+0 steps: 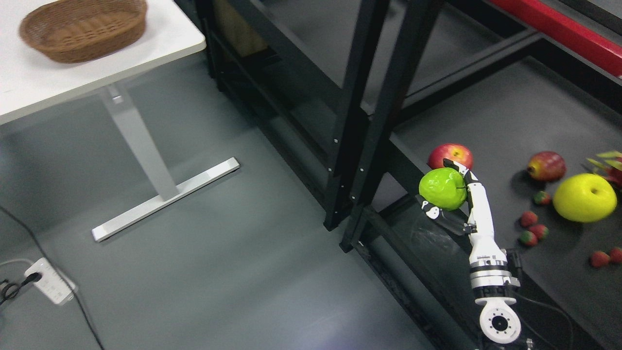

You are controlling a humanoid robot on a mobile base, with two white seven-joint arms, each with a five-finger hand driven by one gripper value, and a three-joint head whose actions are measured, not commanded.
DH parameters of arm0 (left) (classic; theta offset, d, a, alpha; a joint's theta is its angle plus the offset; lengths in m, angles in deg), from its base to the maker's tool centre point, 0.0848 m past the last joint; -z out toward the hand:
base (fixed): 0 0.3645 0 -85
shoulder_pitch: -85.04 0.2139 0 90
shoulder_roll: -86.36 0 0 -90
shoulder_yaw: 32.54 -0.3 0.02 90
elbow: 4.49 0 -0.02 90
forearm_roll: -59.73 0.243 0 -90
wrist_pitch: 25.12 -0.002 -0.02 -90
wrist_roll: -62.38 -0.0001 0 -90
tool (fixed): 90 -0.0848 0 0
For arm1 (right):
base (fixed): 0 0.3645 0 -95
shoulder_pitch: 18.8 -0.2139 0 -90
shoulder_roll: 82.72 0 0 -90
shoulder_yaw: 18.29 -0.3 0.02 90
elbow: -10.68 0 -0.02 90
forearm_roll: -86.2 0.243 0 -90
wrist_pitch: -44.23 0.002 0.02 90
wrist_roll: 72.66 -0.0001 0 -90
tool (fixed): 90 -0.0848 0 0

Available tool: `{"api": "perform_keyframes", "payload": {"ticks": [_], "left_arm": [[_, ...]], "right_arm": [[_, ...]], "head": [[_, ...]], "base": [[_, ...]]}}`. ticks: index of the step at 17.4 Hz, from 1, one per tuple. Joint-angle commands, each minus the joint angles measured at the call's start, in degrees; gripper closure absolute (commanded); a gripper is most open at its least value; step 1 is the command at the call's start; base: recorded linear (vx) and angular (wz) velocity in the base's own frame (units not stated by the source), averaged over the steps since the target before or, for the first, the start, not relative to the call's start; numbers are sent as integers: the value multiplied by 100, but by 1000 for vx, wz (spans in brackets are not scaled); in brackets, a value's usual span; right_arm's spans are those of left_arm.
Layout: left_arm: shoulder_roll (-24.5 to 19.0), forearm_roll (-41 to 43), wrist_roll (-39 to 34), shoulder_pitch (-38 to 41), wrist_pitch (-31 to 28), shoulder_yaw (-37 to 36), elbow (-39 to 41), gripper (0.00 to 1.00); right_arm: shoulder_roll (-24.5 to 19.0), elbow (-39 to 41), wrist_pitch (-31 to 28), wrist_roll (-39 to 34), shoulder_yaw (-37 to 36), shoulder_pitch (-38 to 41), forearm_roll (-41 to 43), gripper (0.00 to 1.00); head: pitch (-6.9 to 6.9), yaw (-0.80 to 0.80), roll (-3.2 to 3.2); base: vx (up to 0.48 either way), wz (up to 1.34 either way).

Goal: Place green apple on left shelf middle layer
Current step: 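Turn and carry the held green apple to the black shelf tier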

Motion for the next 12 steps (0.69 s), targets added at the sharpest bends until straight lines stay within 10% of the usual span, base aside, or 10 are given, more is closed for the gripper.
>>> {"api": "perform_keyframes", "payload": {"ticks": [1,12], "left_arm": [[-100,0,-1,53,1,0,0,0],[-100,0,-1,53,1,0,0,0]], "right_arm": [[98,-10,-191,-7,-232,-111,0,100],[98,-45,-227,-7,-250,-138,0,100]], "head": [[0,0,0],[0,0,0]], "base": [[-73,-935],[90,-697]]}}
